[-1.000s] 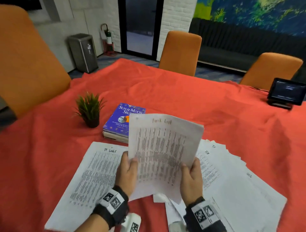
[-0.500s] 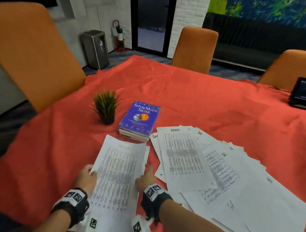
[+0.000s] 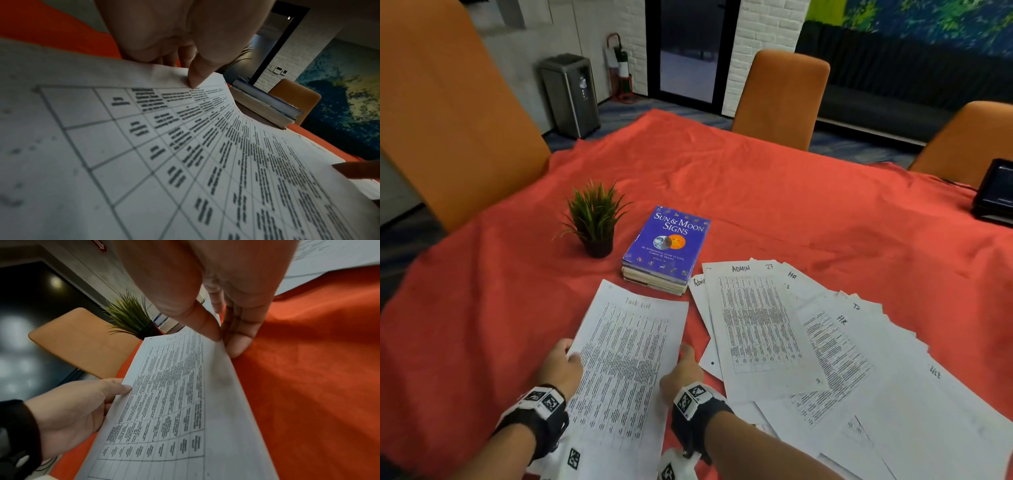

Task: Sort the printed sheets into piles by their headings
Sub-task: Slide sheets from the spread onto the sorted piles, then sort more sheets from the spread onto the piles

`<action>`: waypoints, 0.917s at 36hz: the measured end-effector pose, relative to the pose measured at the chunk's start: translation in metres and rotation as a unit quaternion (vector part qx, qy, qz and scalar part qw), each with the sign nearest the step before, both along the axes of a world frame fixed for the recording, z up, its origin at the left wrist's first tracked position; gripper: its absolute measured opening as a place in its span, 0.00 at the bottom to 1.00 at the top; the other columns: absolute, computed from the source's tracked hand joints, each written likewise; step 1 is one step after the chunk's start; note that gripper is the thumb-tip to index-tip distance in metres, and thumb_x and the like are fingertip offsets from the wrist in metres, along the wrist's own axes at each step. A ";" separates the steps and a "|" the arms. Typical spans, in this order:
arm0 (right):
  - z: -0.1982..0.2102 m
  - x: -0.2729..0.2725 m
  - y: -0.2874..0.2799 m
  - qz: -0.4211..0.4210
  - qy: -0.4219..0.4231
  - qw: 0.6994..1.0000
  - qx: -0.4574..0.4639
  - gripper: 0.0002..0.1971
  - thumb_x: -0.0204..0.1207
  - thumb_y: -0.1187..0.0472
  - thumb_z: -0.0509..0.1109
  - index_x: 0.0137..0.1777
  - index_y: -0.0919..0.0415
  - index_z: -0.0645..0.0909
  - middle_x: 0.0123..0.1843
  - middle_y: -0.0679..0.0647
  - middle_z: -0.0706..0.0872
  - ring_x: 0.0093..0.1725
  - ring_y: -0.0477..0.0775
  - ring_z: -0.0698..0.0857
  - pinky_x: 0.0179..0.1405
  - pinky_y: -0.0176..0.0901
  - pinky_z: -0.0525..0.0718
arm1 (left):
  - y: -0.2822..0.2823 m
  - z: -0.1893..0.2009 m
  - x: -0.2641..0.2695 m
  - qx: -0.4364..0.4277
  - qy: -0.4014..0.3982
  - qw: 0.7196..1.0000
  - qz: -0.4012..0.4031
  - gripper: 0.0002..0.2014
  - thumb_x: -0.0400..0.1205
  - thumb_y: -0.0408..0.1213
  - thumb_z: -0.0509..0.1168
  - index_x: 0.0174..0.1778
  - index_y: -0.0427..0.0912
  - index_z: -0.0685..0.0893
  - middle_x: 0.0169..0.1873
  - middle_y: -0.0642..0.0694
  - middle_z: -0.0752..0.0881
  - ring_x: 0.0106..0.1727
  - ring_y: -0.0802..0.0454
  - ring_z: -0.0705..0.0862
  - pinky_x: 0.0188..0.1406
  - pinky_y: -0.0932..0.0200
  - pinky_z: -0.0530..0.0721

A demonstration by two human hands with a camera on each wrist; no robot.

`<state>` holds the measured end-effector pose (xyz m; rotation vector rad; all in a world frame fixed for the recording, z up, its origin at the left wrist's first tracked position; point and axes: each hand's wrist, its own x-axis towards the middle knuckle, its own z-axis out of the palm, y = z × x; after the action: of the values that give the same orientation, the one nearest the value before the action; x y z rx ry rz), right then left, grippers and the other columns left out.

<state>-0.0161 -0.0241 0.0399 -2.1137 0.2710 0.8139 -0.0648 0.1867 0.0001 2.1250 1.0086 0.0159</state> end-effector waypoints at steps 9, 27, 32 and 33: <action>-0.008 -0.002 0.004 0.074 0.018 0.992 -0.096 0.34 0.74 0.62 0.70 0.79 0.57 0.61 0.75 0.62 0.67 0.70 0.65 0.78 0.71 0.54 0.78 | -0.003 -0.001 0.002 0.044 0.084 0.995 -0.001 0.24 0.82 0.38 0.59 0.77 0.43 0.70 0.70 0.33 0.74 0.69 0.33 0.75 0.73 0.45 0.70; 0.002 0.028 -0.112 -0.020 -0.091 0.988 -0.125 0.31 0.75 0.60 0.63 0.79 0.54 0.65 0.73 0.61 0.71 0.69 0.61 0.78 0.70 0.51 0.78 | -0.121 0.045 0.041 -0.093 -0.033 0.993 -0.072 0.11 0.80 0.36 0.63 0.58 0.49 0.80 0.51 0.46 0.85 0.48 0.46 0.84 0.47 0.57 0.79; -0.003 0.053 -0.207 -0.110 -0.085 0.971 -0.194 0.32 0.73 0.55 0.69 0.78 0.53 0.66 0.71 0.62 0.72 0.68 0.65 0.78 0.66 0.56 0.82 | -0.180 0.023 0.056 -0.179 0.019 0.977 -0.117 0.06 0.70 0.45 0.66 0.42 0.53 0.80 0.48 0.42 0.89 0.46 0.42 0.87 0.49 0.47 0.85; -0.006 0.056 -0.222 -0.119 -0.073 0.969 -0.204 0.34 0.72 0.52 0.71 0.78 0.54 0.66 0.71 0.62 0.73 0.68 0.66 0.78 0.67 0.57 0.81 | -0.189 0.012 0.058 -0.187 0.033 0.973 -0.131 0.08 0.69 0.46 0.66 0.42 0.52 0.80 0.50 0.40 0.88 0.46 0.41 0.87 0.47 0.46 0.85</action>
<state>0.0403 -0.2462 0.0342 -2.4463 0.6438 0.4859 -0.0065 -0.0020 0.0117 1.8997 0.6948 -0.3505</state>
